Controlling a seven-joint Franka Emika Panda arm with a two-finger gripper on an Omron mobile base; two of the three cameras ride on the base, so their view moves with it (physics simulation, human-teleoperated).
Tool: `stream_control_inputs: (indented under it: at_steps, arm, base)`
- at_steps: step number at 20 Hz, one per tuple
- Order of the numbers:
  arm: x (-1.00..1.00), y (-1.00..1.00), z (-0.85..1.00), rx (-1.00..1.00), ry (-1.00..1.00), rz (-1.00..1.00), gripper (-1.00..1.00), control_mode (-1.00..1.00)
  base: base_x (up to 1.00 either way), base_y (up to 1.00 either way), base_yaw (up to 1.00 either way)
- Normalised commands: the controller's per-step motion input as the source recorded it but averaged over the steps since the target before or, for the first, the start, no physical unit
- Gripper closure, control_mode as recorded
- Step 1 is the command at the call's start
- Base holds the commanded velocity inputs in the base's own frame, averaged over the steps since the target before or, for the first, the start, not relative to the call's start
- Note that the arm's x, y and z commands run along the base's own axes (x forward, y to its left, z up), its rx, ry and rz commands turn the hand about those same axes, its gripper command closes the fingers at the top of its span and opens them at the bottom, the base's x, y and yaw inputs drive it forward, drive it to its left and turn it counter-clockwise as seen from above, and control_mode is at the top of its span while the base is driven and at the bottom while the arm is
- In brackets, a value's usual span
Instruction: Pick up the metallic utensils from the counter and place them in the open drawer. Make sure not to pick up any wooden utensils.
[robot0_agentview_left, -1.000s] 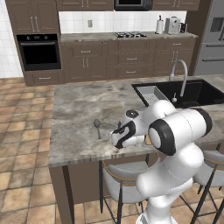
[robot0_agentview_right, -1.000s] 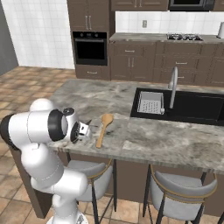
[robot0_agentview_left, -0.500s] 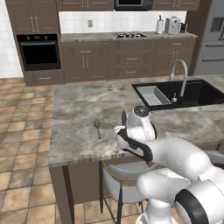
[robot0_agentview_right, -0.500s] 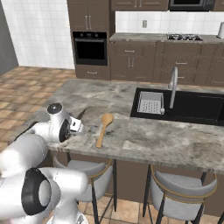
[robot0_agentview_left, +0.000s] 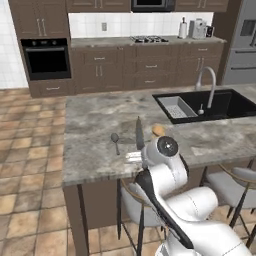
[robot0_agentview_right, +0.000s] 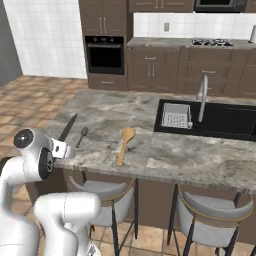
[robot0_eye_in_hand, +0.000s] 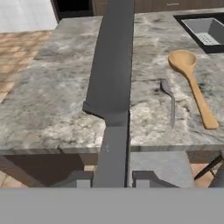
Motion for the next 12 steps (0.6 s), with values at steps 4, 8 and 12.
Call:
stream_control_inputs:
  at_steps: [4, 8, 12]
  arm:
    - [0.0, 0.0, 0.0, 0.0, 0.0, 0.0, 1.0, 1.0]
    - [0.0, 0.0, 0.0, 0.0, 0.0, 0.0, 1.0, 1.0]
    - [0.0, 0.0, 0.0, 0.0, 0.0, 0.0, 1.0, 1.0]
  base:
    - [-0.72, 1.0, -0.02]
    - [-0.36, 1.0, -0.09]
    - [0.03, 1.0, -0.22]
